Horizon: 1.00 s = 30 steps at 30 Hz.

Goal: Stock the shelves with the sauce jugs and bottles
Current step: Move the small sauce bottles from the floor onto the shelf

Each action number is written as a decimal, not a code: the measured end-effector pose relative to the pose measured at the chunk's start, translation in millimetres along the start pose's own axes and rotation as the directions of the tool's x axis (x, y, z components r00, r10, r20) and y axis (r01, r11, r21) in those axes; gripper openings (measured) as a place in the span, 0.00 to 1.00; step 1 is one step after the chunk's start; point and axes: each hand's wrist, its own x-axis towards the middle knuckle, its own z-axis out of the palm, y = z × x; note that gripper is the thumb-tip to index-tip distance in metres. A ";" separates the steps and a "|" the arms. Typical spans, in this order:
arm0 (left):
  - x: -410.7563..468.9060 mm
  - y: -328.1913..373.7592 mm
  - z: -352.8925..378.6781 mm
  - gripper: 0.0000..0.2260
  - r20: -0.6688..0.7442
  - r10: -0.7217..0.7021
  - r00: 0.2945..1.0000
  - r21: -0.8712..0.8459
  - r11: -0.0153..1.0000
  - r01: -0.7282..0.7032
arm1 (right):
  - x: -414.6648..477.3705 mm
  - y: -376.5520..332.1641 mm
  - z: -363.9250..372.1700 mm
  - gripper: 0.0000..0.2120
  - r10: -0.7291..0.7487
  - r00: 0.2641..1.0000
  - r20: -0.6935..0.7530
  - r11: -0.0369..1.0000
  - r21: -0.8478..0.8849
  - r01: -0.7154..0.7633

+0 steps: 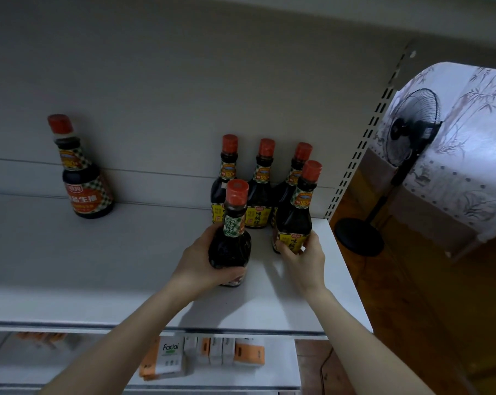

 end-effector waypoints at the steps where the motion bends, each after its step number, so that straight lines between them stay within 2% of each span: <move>1: -0.1 1.1 0.3 0.32 -0.001 0.001 1.000 0.001 1.000 -0.001 | 0.1 0.5 0.2 0.24 -0.005 1.000 0.003 1.000 -0.001 0.005; 7: -3.0 2.6 1.8 0.33 0.002 -0.007 1.000 0.010 1.000 0.007 | -0.8 -1.2 0.1 0.25 0.005 1.000 0.018 1.000 0.001 -0.005; 11: -1.8 8.1 4.9 0.44 -0.118 -0.039 0.992 0.144 0.988 0.056 | -2.3 -3.2 -4.9 0.31 0.082 0.994 0.076 0.996 0.030 -0.084; 13: 1.0 13.3 5.0 0.38 -0.145 -0.030 0.989 0.210 0.976 0.061 | -6.7 -1.9 -11.0 0.37 0.149 0.979 0.138 0.988 -0.065 -0.141; 14: 3.8 15.7 4.1 0.34 -0.129 -0.025 0.991 0.226 0.973 0.054 | -9.8 -0.6 -15.0 0.39 0.171 0.970 0.172 0.970 -0.204 -0.135; 16: 12.2 15.3 1.3 0.33 -0.081 -0.003 0.997 0.225 0.974 0.022 | -18.5 3.9 -23.1 0.39 0.180 0.953 0.243 0.868 -0.495 -0.038; 17: 16.6 14.1 0.5 0.32 -0.061 0.003 0.998 0.200 0.980 0.009 | -23.2 7.4 -26.0 0.38 0.169 0.945 0.279 0.823 -0.567 0.020; 20: 29.0 14.6 -1.0 0.24 0.005 0.021 1.000 0.097 0.995 -0.021 | -35.7 14.5 -28.5 0.40 0.162 0.929 0.334 0.802 -0.593 0.074; 23: 46.0 18.9 -4.4 0.19 0.088 0.060 0.994 0.100 0.993 -0.068 | -37.7 20.0 -26.3 0.40 0.126 0.946 0.299 0.804 -0.590 0.079; 25: 58.9 21.3 -6.5 0.24 0.133 0.088 0.987 0.146 0.983 -0.107 | -37.5 21.7 -25.1 0.35 0.124 0.951 0.285 0.793 -0.604 0.077; 30: 77.3 20.0 -0.9 0.20 0.135 0.124 0.983 0.207 0.967 -0.150 | -38.2 26.3 -23.8 0.34 0.133 0.949 0.284 0.777 -0.625 0.079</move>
